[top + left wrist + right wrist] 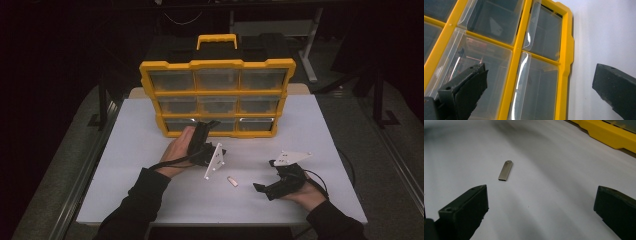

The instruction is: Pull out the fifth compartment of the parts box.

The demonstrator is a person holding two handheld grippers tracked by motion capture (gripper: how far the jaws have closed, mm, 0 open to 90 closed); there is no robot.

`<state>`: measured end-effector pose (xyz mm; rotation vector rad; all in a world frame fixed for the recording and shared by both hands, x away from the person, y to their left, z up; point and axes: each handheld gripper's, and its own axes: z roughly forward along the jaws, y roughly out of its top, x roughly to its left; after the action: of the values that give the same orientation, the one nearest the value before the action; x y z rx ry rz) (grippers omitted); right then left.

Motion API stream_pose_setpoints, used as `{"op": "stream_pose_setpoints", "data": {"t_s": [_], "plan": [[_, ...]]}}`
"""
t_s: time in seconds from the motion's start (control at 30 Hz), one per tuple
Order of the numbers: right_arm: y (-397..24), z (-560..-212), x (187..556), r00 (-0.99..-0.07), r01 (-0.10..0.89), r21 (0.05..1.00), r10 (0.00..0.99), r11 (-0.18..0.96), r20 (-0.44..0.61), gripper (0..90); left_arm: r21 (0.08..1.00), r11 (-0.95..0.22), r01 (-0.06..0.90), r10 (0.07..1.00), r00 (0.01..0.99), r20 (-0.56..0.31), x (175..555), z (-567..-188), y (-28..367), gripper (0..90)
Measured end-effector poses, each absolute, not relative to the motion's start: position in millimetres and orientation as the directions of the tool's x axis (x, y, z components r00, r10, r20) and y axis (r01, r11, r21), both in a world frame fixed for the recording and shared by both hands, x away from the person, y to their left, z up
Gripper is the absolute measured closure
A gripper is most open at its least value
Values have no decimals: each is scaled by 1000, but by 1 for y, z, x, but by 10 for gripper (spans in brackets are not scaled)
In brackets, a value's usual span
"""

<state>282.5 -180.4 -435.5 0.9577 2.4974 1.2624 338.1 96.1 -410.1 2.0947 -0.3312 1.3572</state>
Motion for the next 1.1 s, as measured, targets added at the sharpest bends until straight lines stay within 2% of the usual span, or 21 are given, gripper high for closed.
{"op": "stream_pose_setpoints", "data": {"t_s": [1.1], "plan": [[-179,-437,284,-769,477,769,626,427,129,0,151,-819,-554,9,250,968,333,-416,95,0]]}}
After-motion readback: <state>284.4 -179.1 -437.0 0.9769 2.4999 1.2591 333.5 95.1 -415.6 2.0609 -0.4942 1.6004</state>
